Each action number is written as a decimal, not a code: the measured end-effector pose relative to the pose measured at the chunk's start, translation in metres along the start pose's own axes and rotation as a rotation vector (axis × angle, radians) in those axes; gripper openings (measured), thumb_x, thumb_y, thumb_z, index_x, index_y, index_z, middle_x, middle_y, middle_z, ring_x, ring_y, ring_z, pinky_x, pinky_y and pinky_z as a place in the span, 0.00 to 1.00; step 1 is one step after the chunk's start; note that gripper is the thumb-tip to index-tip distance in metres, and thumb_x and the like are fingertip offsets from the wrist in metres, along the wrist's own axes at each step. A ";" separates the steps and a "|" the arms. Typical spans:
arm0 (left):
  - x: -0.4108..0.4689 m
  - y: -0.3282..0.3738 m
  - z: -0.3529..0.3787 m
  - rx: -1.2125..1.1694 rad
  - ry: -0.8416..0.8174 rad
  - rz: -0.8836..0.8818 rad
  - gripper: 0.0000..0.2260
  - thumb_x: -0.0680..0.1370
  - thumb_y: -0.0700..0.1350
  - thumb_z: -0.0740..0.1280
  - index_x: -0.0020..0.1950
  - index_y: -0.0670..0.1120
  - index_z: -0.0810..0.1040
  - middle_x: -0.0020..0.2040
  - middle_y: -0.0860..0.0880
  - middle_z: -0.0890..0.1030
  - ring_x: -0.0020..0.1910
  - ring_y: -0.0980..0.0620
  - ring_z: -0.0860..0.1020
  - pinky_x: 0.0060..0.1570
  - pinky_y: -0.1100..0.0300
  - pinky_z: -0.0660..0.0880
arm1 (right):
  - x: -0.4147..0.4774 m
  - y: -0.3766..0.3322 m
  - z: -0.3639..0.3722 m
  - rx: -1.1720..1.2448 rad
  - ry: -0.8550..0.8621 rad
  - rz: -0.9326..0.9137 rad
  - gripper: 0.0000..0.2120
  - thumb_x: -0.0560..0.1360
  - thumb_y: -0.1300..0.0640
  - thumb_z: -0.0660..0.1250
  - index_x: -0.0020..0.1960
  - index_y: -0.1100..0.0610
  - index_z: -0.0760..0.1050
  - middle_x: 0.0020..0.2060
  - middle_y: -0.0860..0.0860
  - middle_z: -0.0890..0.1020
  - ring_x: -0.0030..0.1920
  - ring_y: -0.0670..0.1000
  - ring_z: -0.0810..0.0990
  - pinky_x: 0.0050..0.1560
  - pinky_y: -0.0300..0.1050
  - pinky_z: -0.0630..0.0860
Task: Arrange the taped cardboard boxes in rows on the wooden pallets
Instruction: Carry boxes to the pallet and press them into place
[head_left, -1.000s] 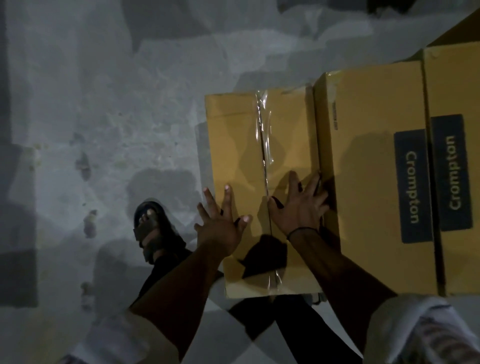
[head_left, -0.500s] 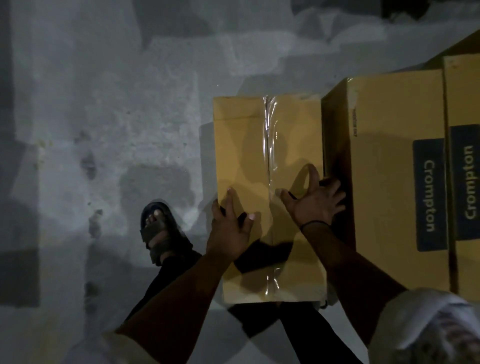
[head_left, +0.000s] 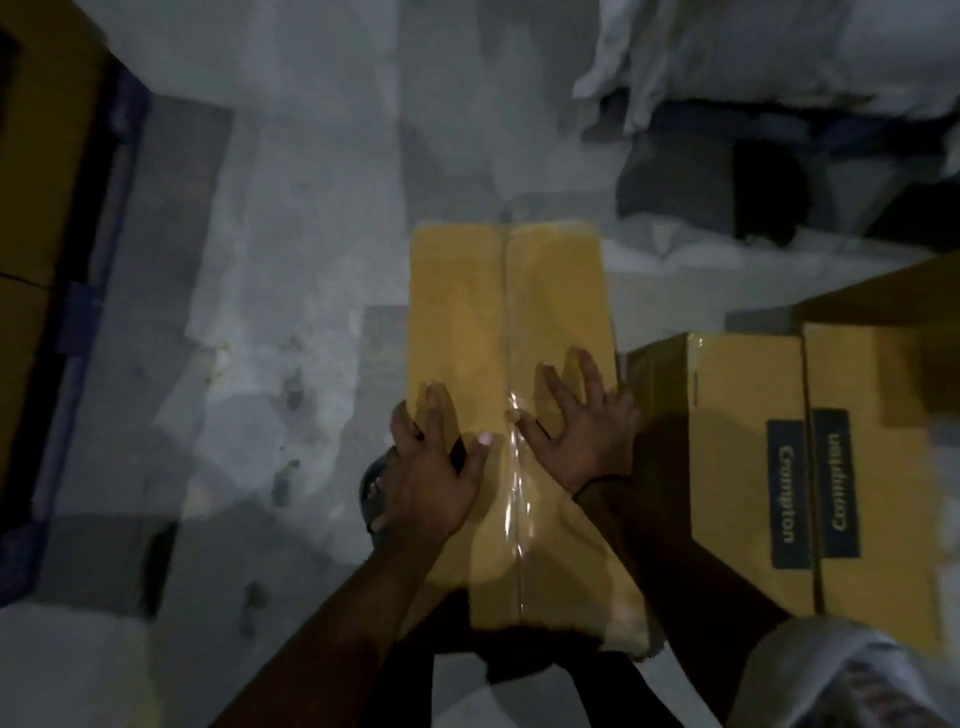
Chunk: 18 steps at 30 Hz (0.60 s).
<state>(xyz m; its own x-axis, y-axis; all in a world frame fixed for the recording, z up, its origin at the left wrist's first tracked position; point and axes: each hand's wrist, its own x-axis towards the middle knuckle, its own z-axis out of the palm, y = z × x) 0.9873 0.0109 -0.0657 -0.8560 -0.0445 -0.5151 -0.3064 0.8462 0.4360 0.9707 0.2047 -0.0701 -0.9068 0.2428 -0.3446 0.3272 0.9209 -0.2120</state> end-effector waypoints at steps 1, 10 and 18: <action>-0.006 0.005 -0.035 0.005 0.035 -0.014 0.39 0.77 0.76 0.51 0.81 0.64 0.36 0.83 0.42 0.48 0.74 0.32 0.66 0.70 0.37 0.66 | 0.000 -0.027 -0.030 -0.022 -0.009 -0.037 0.38 0.72 0.22 0.52 0.76 0.38 0.67 0.82 0.47 0.55 0.71 0.69 0.63 0.68 0.65 0.62; -0.073 0.004 -0.367 0.027 0.221 -0.109 0.45 0.70 0.83 0.51 0.82 0.66 0.43 0.83 0.43 0.39 0.74 0.28 0.61 0.72 0.39 0.63 | -0.023 -0.305 -0.277 -0.042 -0.008 -0.307 0.40 0.69 0.18 0.50 0.71 0.37 0.72 0.79 0.45 0.62 0.69 0.66 0.66 0.68 0.62 0.62; -0.089 -0.025 -0.532 -0.111 0.374 -0.210 0.48 0.64 0.86 0.52 0.79 0.71 0.41 0.83 0.45 0.36 0.79 0.28 0.51 0.75 0.36 0.57 | -0.037 -0.477 -0.379 -0.066 0.122 -0.560 0.36 0.69 0.19 0.52 0.66 0.38 0.76 0.78 0.44 0.63 0.67 0.64 0.66 0.68 0.60 0.62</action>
<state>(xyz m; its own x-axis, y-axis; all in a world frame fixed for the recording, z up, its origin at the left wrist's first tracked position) 0.8501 -0.2889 0.3615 -0.8557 -0.4160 -0.3079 -0.5156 0.7367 0.4375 0.7476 -0.1283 0.3908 -0.9622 -0.2580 -0.0878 -0.2258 0.9352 -0.2729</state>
